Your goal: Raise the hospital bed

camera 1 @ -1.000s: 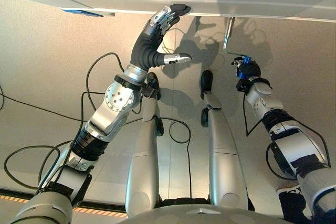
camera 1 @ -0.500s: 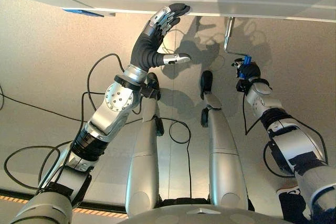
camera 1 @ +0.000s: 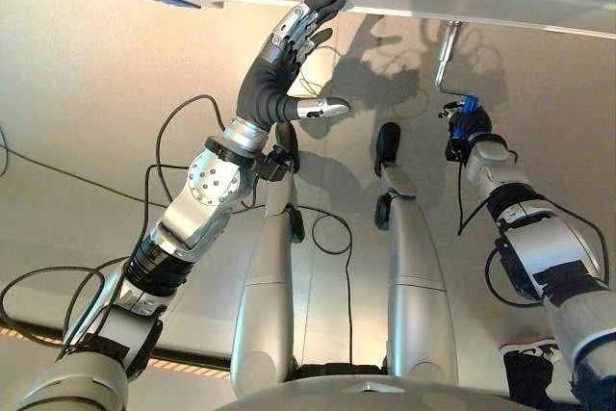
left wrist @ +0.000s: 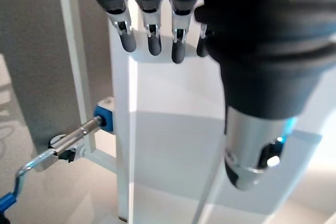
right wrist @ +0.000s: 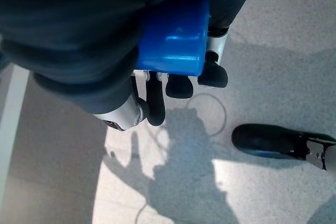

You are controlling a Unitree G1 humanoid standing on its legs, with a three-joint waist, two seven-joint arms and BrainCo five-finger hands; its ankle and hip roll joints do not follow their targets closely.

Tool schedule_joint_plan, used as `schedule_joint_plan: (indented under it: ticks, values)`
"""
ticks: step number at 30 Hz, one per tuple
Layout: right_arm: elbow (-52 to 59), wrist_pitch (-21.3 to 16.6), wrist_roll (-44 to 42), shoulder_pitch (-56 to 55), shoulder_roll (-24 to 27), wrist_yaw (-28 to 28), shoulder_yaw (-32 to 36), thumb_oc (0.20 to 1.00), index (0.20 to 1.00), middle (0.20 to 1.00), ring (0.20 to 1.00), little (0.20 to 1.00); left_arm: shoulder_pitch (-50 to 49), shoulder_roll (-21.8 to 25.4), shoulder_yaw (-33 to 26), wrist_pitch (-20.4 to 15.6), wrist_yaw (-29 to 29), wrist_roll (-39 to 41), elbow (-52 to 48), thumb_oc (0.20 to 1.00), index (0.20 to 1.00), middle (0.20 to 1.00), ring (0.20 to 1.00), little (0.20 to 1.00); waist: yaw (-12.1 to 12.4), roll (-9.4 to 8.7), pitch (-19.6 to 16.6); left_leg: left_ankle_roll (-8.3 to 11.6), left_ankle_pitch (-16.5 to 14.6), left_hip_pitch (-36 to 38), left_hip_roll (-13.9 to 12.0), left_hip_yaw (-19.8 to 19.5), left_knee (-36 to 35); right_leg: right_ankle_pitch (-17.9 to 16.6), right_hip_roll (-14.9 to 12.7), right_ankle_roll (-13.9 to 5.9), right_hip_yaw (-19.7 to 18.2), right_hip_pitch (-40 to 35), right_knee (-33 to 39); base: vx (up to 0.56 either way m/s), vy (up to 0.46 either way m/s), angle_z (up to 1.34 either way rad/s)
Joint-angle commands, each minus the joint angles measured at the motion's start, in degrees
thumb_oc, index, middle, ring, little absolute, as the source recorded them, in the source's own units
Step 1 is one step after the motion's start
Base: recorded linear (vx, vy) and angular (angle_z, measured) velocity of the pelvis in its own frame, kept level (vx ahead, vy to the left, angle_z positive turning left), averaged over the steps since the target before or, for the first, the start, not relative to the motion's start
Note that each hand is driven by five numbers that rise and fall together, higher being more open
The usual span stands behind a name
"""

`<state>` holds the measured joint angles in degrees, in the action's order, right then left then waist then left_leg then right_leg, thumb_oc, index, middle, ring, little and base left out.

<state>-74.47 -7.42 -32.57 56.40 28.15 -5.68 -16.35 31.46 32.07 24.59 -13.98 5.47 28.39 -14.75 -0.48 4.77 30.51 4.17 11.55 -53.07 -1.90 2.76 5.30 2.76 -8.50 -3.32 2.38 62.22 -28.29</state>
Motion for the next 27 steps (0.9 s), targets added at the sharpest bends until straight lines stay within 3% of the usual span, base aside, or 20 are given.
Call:
schedule_joint_plan:
  ticks: [1,7,13,19,24,27]
  values:
    - [-4.2,3.6,4.4,2.7,3.6,-1.8,-3.6,0.200,0.200,0.200,0.200,0.200,-0.3,-2.0,-0.4,-3.3,-0.6,1.8,-8.0,1.000,1.000,1.000,1.000,1.000,1.2,5.25,-0.7,-0.83,-9.2,-2.2,0.9,0.7,10.5,-6.8,1.2,-4.77,0.7,-2.3,9.6,0.00,0.010,0.04]
    - [-4.0,3.9,8.3,5.2,2.7,-2.0,-6.5,0.200,0.200,0.200,0.200,0.200,-0.1,-2.0,0.3,-3.1,-0.2,1.2,-8.3,1.000,1.000,1.000,1.000,1.000,1.7,6.02,-0.7,-0.93,-9.2,-4.5,0.7,0.3,11.7,-6.1,0.9,-4.54,1.0,0.1,7.5,0.00,0.002,0.02]
    - [-1.4,4.3,19.3,8.5,-0.4,-2.0,-14.5,0.200,0.200,0.200,0.200,0.200,0.7,-1.4,0.4,-3.3,0.3,0.7,-8.6,1.000,1.000,1.000,1.000,1.000,1.8,6.29,-0.7,-1.02,-8.9,-5.9,0.9,0.2,11.9,-6.2,0.8,-4.48,0.8,1.6,7.1,0.00,0.000,0.00]
    - [4.4,4.0,28.1,9.4,-7.2,-2.0,-21.2,0.200,0.200,0.200,0.200,0.200,0.5,-1.9,-0.5,-3.6,1.3,-0.1,-8.6,1.000,1.000,1.000,1.000,1.000,1.2,5.41,-0.7,-1.22,-8.9,-5.6,1.1,0.6,11.7,-6.6,1.0,-4.55,0.5,1.6,7.2,0.00,0.010,-0.03]
    - [9.1,4.9,44.6,9.5,-11.8,-0.2,-30.7,0.200,0.200,0.200,0.200,0.200,-0.5,-1.5,-1.6,-4.0,1.6,0.2,-9.3,1.000,1.000,1.000,1.000,1.000,1.1,5.33,-0.7,-1.12,-8.7,-5.0,1.1,0.7,11.4,-6.7,1.1,-4.62,0.3,1.1,7.6,0.00,0.016,-0.06]
    - [12.7,4.6,46.9,8.8,-14.0,0.3,-31.1,0.200,0.200,0.200,0.200,0.200,-1.3,-1.8,-2.1,-4.3,1.6,0.6,-9.6,1.000,1.000,1.000,1.000,1.000,1.1,5.47,-0.7,-1.12,-8.6,-4.8,1.3,0.6,11.2,-6.8,1.0,-4.65,0.3,1.0,7.7,0.00,0.005,-0.02]
